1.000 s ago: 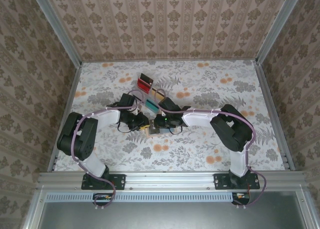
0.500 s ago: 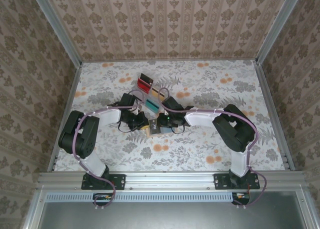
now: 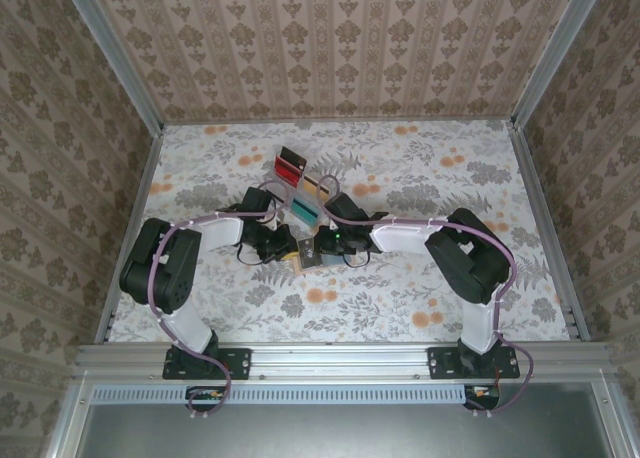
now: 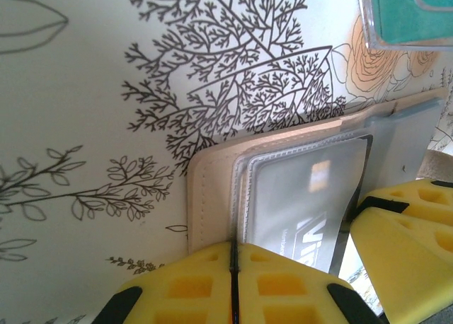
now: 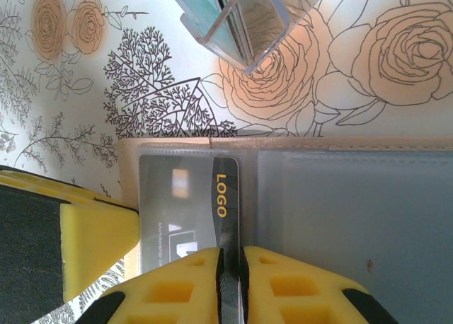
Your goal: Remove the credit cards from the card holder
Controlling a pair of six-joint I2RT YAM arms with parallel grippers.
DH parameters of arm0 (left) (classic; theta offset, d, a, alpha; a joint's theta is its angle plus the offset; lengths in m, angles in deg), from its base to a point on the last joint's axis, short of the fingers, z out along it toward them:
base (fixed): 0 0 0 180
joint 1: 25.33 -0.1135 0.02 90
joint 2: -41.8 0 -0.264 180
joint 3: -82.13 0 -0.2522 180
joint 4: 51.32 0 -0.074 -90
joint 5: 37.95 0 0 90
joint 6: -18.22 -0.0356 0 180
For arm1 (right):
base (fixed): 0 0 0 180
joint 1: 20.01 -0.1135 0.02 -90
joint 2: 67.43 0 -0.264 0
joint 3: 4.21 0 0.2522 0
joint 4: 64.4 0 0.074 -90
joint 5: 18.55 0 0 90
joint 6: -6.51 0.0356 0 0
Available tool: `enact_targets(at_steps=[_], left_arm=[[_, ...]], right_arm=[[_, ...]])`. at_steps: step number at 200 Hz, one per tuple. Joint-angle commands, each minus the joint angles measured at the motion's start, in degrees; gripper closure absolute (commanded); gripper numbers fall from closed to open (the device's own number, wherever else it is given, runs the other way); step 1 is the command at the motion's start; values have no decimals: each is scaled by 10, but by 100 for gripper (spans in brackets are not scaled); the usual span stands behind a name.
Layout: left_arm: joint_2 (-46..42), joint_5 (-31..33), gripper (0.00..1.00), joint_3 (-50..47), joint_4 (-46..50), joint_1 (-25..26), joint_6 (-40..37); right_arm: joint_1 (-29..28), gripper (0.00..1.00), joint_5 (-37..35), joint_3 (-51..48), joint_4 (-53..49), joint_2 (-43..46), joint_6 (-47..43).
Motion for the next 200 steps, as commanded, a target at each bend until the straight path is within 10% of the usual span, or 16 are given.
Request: enact_targets(at_steps=[1, 200], left_arm=[[16, 5, 91, 6, 10, 5, -13], [15, 16, 88, 21, 47, -5, -45]], right_arm=[[4, 81, 19, -11, 14, -9, 11], [10, 97, 31, -58, 64, 31, 19]])
